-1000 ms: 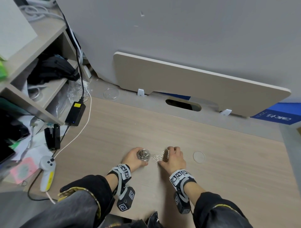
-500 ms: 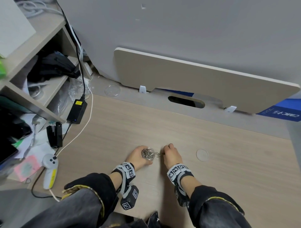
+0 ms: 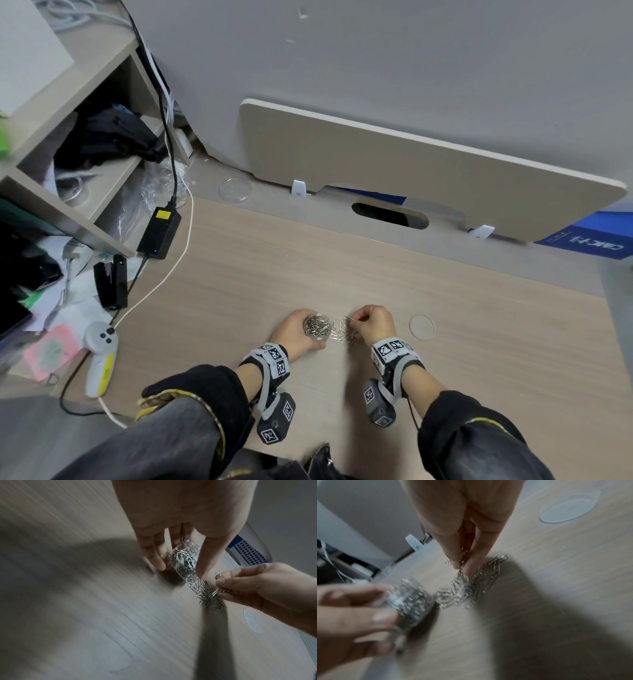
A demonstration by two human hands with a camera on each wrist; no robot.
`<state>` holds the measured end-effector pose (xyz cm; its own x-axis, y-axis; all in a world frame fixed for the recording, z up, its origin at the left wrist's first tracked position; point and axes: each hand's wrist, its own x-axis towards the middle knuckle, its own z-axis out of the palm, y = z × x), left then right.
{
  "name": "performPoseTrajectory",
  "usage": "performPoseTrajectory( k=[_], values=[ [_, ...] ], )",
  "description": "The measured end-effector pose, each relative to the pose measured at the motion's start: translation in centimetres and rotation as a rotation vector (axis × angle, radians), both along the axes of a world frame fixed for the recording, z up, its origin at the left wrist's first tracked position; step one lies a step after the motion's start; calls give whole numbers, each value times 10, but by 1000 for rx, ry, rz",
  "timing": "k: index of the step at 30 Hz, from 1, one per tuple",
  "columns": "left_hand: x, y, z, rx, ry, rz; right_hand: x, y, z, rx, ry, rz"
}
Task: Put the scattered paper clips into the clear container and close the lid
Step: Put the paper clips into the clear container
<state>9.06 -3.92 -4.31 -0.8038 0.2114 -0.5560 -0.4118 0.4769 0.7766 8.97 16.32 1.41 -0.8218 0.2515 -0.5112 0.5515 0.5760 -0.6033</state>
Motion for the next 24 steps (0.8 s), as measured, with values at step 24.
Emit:
performPoseTrajectory(
  k=[24],
  values=[
    [-1, 10, 30, -21, 41, -44, 21, 19, 18, 245, -234, -27]
  ],
)
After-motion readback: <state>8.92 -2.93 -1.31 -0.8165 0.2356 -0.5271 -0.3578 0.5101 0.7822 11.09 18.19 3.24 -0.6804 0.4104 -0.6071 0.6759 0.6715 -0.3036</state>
